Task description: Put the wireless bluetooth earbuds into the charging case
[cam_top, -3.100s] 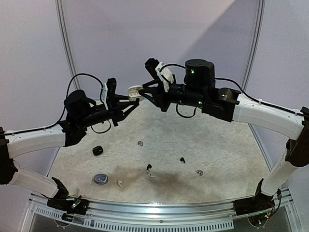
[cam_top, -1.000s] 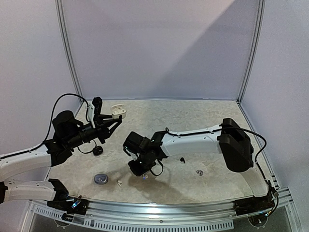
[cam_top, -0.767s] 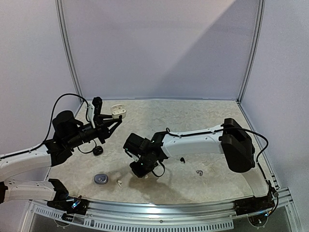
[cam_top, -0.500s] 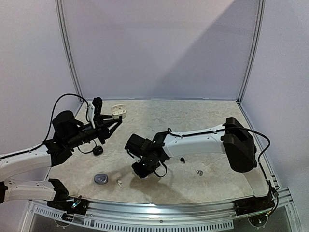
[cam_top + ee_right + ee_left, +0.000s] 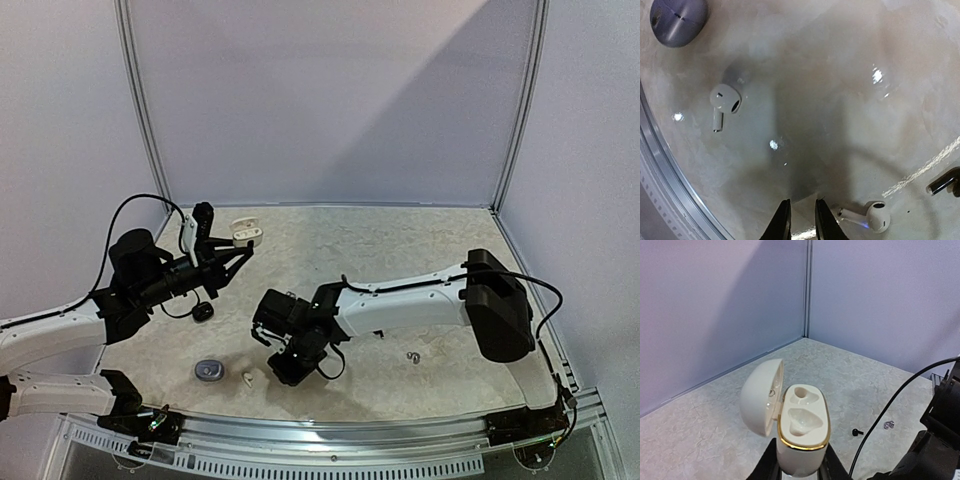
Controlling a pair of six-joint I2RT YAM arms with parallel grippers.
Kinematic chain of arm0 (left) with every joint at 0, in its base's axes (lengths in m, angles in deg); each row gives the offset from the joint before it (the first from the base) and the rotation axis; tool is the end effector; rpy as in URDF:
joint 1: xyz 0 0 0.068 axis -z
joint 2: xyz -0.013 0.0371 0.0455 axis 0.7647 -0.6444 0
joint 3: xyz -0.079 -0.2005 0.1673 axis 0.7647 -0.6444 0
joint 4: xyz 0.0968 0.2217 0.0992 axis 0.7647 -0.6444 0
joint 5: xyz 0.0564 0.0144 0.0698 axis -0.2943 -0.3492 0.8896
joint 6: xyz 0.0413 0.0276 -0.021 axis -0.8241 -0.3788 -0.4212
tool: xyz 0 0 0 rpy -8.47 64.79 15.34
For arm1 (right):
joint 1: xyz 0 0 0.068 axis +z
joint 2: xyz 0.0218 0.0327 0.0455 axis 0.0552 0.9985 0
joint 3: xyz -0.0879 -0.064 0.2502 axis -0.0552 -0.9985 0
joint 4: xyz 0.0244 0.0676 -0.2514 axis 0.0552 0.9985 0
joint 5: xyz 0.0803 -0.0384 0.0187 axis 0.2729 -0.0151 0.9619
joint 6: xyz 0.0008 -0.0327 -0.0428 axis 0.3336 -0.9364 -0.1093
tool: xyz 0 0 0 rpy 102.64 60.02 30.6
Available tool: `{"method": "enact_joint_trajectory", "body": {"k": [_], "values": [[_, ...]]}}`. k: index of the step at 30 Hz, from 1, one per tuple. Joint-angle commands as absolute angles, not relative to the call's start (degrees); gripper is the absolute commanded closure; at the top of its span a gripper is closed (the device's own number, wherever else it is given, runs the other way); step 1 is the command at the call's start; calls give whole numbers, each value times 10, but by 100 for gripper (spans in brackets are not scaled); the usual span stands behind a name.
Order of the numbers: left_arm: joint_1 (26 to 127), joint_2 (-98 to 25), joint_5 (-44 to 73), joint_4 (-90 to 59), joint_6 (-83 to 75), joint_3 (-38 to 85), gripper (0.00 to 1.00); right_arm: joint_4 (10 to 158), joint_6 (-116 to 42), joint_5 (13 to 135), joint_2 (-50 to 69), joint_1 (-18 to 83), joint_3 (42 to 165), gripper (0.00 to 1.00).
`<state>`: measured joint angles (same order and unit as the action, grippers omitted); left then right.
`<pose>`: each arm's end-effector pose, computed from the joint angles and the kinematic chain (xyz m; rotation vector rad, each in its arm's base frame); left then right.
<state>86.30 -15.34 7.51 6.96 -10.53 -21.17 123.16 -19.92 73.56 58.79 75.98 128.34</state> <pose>0.1723 -0.1387 0.2661 0.6556 1.5310 -0.7623 0.1351 0.4517 0.1443 -1.2486 2.6742 0.5219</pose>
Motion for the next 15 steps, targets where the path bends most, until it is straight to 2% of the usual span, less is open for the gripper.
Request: {"method": "enact_joint_trajectory", "body": {"k": [1,9,15], "values": [[875,-153,72,64,-115,-211,100,1297,-206,751,583,774,1245,83],[875,-154,71,65,-121,-211,100,1312,-222,739,561,774,1254,83],[876,-156,71,70,-125,-213,100,1242,-256,745,544,774,1282,82]]}}
